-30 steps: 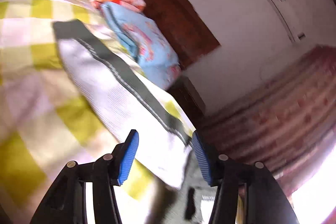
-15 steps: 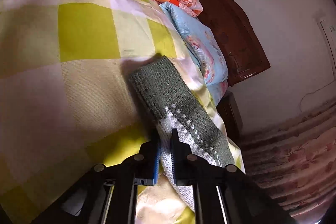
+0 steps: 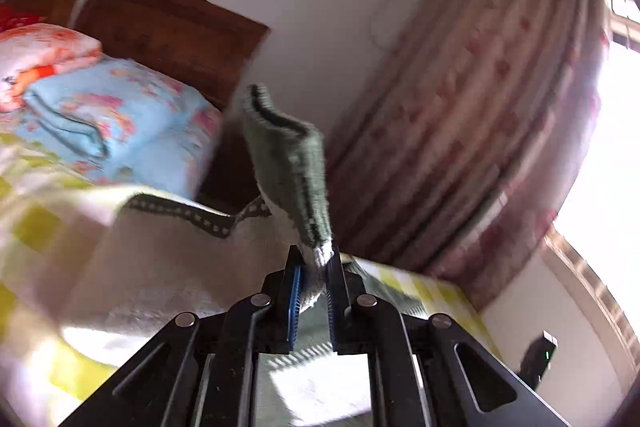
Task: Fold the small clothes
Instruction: 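Fold the held sleeve across the sweater body with the left gripper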
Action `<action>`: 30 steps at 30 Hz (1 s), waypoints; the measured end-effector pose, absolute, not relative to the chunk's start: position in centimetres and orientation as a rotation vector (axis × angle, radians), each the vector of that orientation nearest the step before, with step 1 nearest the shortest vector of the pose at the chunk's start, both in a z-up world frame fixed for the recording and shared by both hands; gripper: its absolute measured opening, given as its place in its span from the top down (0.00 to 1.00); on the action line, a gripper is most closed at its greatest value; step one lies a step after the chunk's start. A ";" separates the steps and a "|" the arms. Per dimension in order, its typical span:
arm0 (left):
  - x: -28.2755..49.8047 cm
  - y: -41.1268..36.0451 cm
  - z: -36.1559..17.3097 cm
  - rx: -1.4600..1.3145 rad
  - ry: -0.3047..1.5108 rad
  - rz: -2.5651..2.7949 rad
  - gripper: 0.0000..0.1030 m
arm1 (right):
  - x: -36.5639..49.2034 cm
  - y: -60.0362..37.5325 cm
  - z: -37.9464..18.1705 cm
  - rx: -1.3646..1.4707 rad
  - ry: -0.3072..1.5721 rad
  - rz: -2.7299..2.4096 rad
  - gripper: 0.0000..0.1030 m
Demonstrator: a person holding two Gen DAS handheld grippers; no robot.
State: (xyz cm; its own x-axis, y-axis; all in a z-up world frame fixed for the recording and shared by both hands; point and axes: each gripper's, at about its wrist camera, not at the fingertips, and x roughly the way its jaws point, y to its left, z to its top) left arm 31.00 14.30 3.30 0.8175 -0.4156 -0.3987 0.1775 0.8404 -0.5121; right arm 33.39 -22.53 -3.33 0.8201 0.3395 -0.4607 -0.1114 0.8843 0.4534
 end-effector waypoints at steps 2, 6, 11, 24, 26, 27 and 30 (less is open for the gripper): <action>31.1 8.3 1.0 -0.393 0.640 -0.458 0.80 | 33.4 -23.1 -3.3 0.446 0.547 0.243 0.00; 30.6 4.4 -3.0 -0.383 0.756 -0.484 0.80 | 33.3 -23.8 -3.3 0.481 0.534 0.237 0.00; 27.1 9.1 -3.5 -0.501 0.658 -0.280 0.78 | 33.3 -23.5 -3.4 0.464 0.542 0.253 0.00; 24.0 20.6 -7.5 -0.792 0.578 0.237 0.78 | 33.8 -22.3 -3.7 0.408 0.583 0.296 0.00; 24.6 20.7 -8.1 -0.793 0.618 0.244 0.78 | 34.2 -21.7 -3.9 0.389 0.612 0.325 0.00; 24.9 20.5 -8.2 -0.780 0.625 0.241 0.78 | 34.4 -21.3 -4.0 0.374 0.632 0.342 0.00; 25.4 19.6 -7.9 -0.717 0.639 0.242 0.76 | 35.1 -20.0 -4.3 0.324 0.693 0.400 0.00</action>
State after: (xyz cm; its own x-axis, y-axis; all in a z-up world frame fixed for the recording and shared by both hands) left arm 25.38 19.64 -7.93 0.7850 -0.0070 -0.6195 -0.4152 0.7361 -0.5345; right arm 35.10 -20.02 -4.32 0.6989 0.4579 -0.5493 -0.2470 0.8754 0.4155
